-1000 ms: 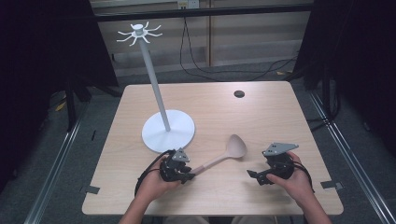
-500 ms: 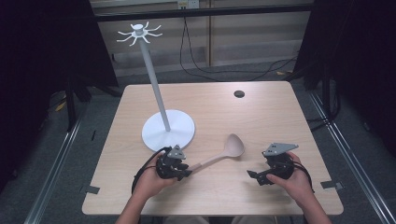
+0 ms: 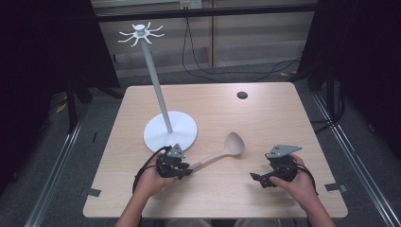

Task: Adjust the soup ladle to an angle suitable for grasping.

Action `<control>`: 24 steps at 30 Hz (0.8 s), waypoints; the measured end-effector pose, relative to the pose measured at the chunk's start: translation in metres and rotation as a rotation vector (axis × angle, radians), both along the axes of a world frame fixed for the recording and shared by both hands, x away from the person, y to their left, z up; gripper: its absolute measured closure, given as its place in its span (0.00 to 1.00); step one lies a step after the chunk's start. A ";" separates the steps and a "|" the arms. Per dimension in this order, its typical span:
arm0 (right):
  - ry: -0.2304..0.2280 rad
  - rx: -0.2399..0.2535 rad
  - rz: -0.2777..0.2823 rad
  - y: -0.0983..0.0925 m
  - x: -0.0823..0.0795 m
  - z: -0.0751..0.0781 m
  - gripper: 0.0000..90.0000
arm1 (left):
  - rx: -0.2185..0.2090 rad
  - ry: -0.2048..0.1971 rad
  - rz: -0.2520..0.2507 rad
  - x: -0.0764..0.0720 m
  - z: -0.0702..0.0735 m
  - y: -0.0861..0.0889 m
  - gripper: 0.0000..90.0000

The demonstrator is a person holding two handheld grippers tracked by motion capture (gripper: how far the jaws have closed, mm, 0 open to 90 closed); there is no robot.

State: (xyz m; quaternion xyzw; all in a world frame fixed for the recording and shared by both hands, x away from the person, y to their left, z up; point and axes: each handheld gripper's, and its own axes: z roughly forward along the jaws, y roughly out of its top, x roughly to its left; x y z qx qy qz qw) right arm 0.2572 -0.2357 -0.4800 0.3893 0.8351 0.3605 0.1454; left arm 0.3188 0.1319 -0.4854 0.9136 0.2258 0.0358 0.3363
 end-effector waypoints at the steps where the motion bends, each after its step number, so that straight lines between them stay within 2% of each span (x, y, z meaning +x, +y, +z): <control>1: 0.001 0.000 -0.002 0.000 0.000 0.000 0.06 | 0.022 -0.011 -0.025 0.002 0.000 -0.001 0.79; 2: 0.001 0.001 -0.002 0.000 0.000 0.000 0.06 | 0.000 -0.010 -0.011 0.002 -0.001 -0.004 0.79; 4: 0.003 0.001 0.001 -0.001 0.000 0.000 0.06 | -0.009 -0.019 -0.024 0.004 -0.002 -0.008 0.79; 5: 0.001 0.002 0.002 -0.001 0.000 -0.001 0.06 | -0.031 -0.017 -0.009 0.003 -0.002 -0.011 0.79; 6: 0.004 0.002 0.003 -0.001 0.000 -0.001 0.06 | 0.002 -0.031 -0.045 0.004 -0.001 -0.011 0.79; 7: 0.004 0.001 0.005 -0.001 0.000 -0.001 0.06 | -0.021 -0.028 -0.025 0.004 -0.002 -0.014 0.79; 9: 0.004 -0.001 0.005 -0.001 0.000 -0.001 0.06 | -0.035 -0.018 -0.022 0.005 -0.003 -0.018 0.79; 12: 0.005 0.001 0.005 0.000 0.000 0.000 0.06 | -0.002 -0.025 -0.063 0.010 -0.004 -0.024 0.79; 13: 0.005 0.001 0.005 0.000 0.000 0.000 0.06 | -0.022 -0.015 -0.050 0.010 -0.005 -0.027 0.79; 15: 0.006 -0.001 0.010 0.001 0.000 0.000 0.06 | -0.001 -0.014 -0.079 0.013 -0.004 -0.031 0.79; 16: 0.006 -0.001 0.010 0.001 0.000 0.000 0.06 | -0.001 -0.014 -0.079 0.013 -0.004 -0.031 0.79; 17: 0.010 -0.003 0.013 0.002 0.000 -0.001 0.06 | -0.018 -0.013 -0.075 0.015 -0.005 -0.038 0.79; 18: 0.011 -0.004 0.014 0.002 0.000 -0.001 0.06 | 0.000 -0.019 -0.096 0.017 -0.004 -0.040 0.79; 19: 0.010 -0.005 0.017 0.002 0.000 -0.001 0.06 | -0.013 -0.015 -0.084 0.017 -0.005 -0.044 0.79; 21: 0.006 -0.007 0.024 0.003 0.001 -0.001 0.06 | -0.001 -0.019 -0.110 0.019 -0.004 -0.048 0.79; 22: 0.006 -0.007 0.026 0.003 0.001 -0.001 0.06 | -0.011 -0.019 -0.097 0.019 -0.005 -0.051 0.79; 23: 0.008 -0.006 0.025 0.003 0.001 -0.001 0.06 | 0.014 -0.025 -0.121 0.021 -0.004 -0.052 0.79; 24: 0.016 -0.009 0.019 0.004 0.000 -0.001 0.06 | 0.009 -0.023 -0.129 0.022 -0.004 -0.053 0.79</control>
